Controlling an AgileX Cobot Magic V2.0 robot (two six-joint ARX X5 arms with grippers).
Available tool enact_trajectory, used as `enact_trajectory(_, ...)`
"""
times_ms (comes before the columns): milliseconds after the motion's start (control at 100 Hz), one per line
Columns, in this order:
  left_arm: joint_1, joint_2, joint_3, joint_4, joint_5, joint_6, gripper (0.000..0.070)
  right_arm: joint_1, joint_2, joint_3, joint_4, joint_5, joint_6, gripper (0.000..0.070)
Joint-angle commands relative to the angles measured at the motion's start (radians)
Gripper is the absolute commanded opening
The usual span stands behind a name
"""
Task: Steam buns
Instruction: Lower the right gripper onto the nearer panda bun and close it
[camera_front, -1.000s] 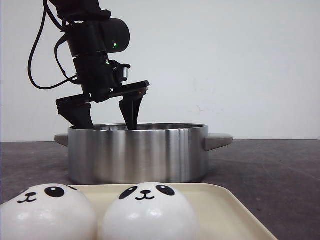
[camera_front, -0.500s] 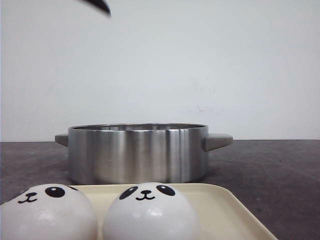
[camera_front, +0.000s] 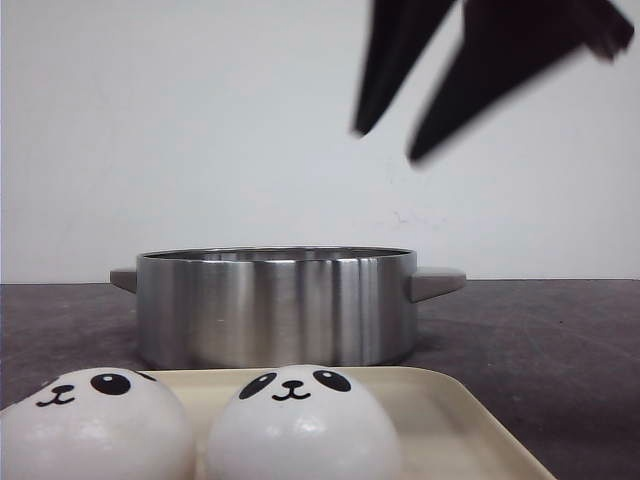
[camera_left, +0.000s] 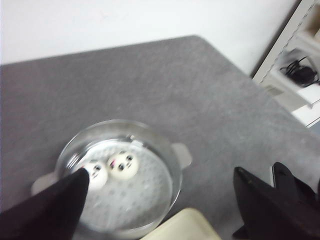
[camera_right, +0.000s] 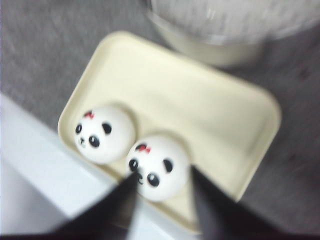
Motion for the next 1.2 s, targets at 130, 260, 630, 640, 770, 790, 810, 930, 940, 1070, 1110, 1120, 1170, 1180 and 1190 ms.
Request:
enact_trajectory(130,-0.007,-0.037,0.019,-0.039,-0.034,-0.006,0.0557,0.057,0.084,0.010,0.038,-0.027,0.053,0.0582)
enact_trajectory(260,-0.007,-0.048,0.019,-0.037,-0.034,-0.006,0.0557,0.069,0.157,0.010,0.068,-0.061,0.066,0.0581)
enact_trajectory(630,-0.007,-0.048,0.019,-0.051,-0.034,-0.006,0.0557,0.071,0.373,0.010,0.115,-0.073,0.071,0.0580)
enact_trajectory(640,-0.007,-0.048,0.018,-0.053,-0.034,-0.006,0.0557,0.071,0.380,0.010,0.121,-0.073,0.071,0.0579)
enact_trajectory(770,-0.007,-0.048,0.018,-0.060,-0.034,-0.006,0.0557,0.071,0.415,0.010,0.146,-0.076,0.072,0.0527)
enact_trajectory(790,-0.007,-0.048,0.018,-0.060,-0.034,-0.006,0.0557,0.071,0.419,0.010,0.146,-0.076,0.073,0.0500)
enact_trajectory(810,-0.007,-0.048,0.018,-0.059,-0.034,-0.007,0.0557,0.071,0.423,0.010,0.146,-0.075,0.073,0.0468)
enact_trajectory(930,-0.007,-0.048,0.018,-0.059,-0.034,-0.006,0.0557,0.071,0.429,0.010,0.138,-0.073,0.073,0.0141)
enact_trajectory(940,-0.007,-0.048,0.018,-0.059,-0.034,-0.006,0.0557,0.071,0.429,0.010,0.138,-0.073,0.073,0.0090)
enact_trajectory(1070,-0.007,-0.048,0.018,-0.059,-0.034,-0.006,0.0557,0.071,0.424,0.012,0.144,-0.069,0.071,0.0011)
enact_trajectory(1110,-0.007,-0.048,0.018,-0.059,-0.034,-0.006,0.0557,0.071,0.419,0.019,0.143,-0.069,0.066,0.0011)
enact_trajectory(1120,-0.007,-0.048,0.018,-0.059,-0.034,-0.006,0.0557,0.071,0.417,0.021,0.142,-0.069,0.064,0.0011)
enact_trajectory(1170,-0.007,-0.048,0.018,-0.059,-0.034,-0.006,0.0557,0.071,0.395,0.039,0.137,-0.069,0.054,0.0011)
enact_trajectory(1180,-0.007,-0.048,0.018,-0.059,-0.034,-0.006,0.0557,0.071,0.393,0.042,0.137,-0.069,0.054,0.0011)
enact_trajectory(1190,-0.007,-0.048,0.018,-0.059,-0.034,-0.006,0.0557,0.072,0.388,0.046,0.136,-0.069,0.053,0.0011)
